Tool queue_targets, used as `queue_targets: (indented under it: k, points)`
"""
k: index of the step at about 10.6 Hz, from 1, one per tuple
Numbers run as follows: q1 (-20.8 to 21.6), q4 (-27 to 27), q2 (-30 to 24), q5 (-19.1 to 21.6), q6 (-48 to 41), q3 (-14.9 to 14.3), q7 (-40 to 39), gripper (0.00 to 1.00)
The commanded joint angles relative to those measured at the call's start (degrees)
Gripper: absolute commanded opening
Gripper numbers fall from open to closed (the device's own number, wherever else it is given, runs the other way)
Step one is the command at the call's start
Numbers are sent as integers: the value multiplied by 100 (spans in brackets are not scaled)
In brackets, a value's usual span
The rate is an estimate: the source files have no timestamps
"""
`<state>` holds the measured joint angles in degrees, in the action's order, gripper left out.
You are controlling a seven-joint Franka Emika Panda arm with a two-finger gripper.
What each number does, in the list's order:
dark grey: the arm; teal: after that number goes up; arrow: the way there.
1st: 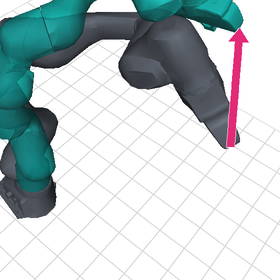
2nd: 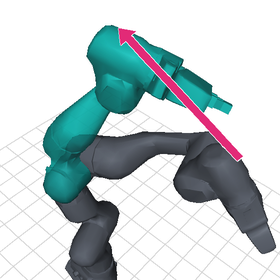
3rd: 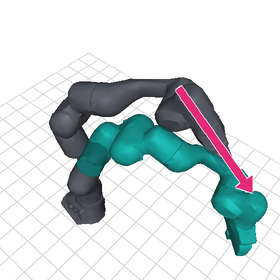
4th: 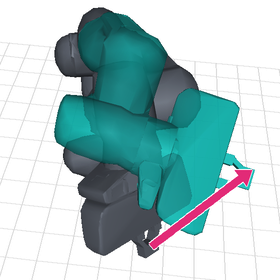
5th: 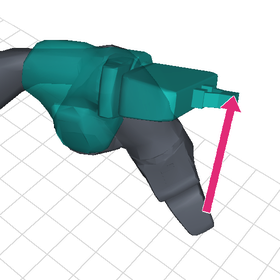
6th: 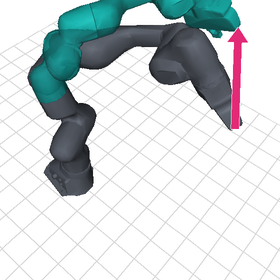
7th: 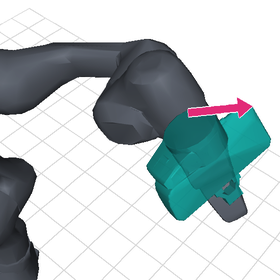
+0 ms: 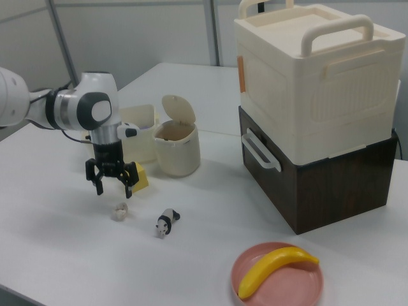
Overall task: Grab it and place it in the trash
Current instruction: 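Lower the open gripper over the crumpled white paper scrap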
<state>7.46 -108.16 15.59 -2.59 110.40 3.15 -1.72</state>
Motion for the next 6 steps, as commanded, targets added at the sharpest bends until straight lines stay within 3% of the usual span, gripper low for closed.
queue_targets:
  k: [1,5,6]
  points:
    - [63,-100,198,-363,105,-25,75,91]
    - [63,-188,295,-453,114,-25,75,36]
    - [71,-188,321,-453,114,-25,75,28]
